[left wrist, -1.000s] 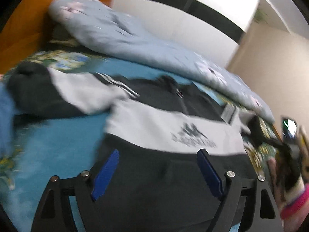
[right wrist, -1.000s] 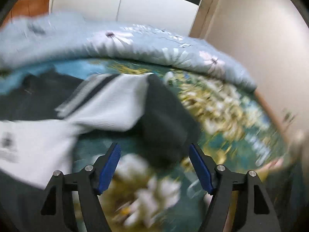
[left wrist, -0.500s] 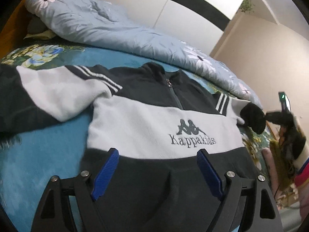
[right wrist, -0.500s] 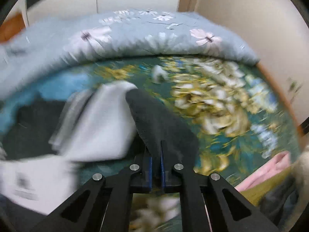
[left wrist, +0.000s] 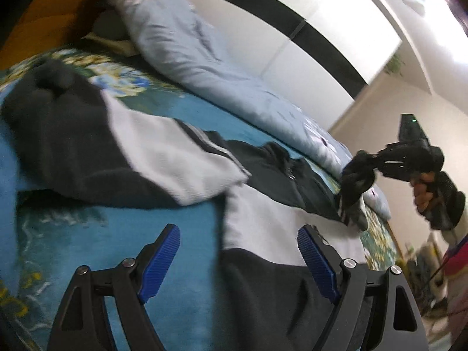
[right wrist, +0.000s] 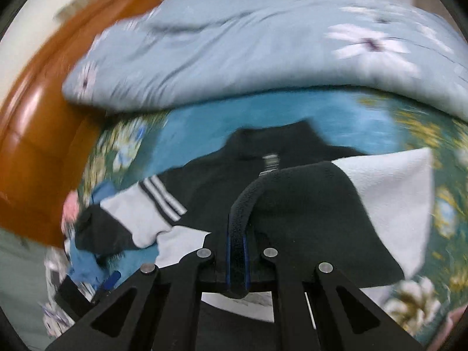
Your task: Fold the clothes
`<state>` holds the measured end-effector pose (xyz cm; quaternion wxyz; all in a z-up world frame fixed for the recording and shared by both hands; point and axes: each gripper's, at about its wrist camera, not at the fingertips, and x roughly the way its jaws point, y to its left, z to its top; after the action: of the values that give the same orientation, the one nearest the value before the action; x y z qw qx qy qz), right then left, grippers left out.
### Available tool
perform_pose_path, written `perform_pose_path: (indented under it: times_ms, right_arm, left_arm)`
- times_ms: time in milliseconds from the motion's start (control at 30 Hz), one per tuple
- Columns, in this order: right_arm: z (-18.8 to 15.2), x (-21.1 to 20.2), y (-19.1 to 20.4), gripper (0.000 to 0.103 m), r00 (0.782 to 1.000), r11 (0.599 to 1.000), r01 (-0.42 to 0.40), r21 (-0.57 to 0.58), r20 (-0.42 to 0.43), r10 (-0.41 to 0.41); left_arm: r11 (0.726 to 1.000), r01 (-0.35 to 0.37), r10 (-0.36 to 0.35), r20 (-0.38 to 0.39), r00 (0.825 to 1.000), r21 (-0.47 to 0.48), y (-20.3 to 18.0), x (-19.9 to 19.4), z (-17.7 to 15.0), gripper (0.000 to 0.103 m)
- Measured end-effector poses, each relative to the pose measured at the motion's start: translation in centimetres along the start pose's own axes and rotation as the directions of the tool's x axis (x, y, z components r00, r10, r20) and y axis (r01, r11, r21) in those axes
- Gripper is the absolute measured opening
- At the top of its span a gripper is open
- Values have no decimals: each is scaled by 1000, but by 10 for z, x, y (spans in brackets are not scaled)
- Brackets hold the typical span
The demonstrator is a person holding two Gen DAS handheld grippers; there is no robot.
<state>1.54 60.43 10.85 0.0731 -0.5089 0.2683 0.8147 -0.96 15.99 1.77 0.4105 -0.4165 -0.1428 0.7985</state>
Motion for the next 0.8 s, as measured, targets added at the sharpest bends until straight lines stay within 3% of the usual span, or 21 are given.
perform_pose_path:
  times_ms: [167, 233, 367, 433, 467, 533, 667, 800]
  right_arm:
    - [19, 88, 44, 6, 994, 998, 41, -50, -97, -46]
    - [25, 119, 47, 6, 987, 995, 90, -48, -129, -96]
    - [24, 154, 42, 8, 982, 993, 117, -8, -147, -117]
    - [24, 152, 38, 13, 985, 994, 106, -6, -133, -106]
    - [24, 148, 37, 20, 988, 996, 90, -1, -123, -90]
    - [18, 132, 35, 61, 995, 997, 72, 6, -70, -72]
    - [-13, 76, 36, 65, 995, 999, 18, -33, 94, -15]
    - [-79, 35, 21, 68, 989, 995, -59, -82, 127, 69]
  left_arm:
    - [999, -20, 21, 13, 1000, -47, 18, -7, 6, 85]
    - [998, -51, 52, 12, 999, -47, 22, -7, 7, 85]
    - [994, -75, 76, 6, 997, -75, 31, -6, 8, 85]
    - [993, -74, 74, 5, 997, -91, 35, -5, 9, 85]
    - [992, -82, 82, 5, 997, -97, 37, -5, 9, 85]
    - [989, -104, 106, 6, 994, -108, 41, -2, 8, 85]
    - [979, -144, 148, 16, 989, -144, 50, 1, 6, 85]
    - [953, -186, 208, 69, 976, -237, 70, 2, 7, 85]
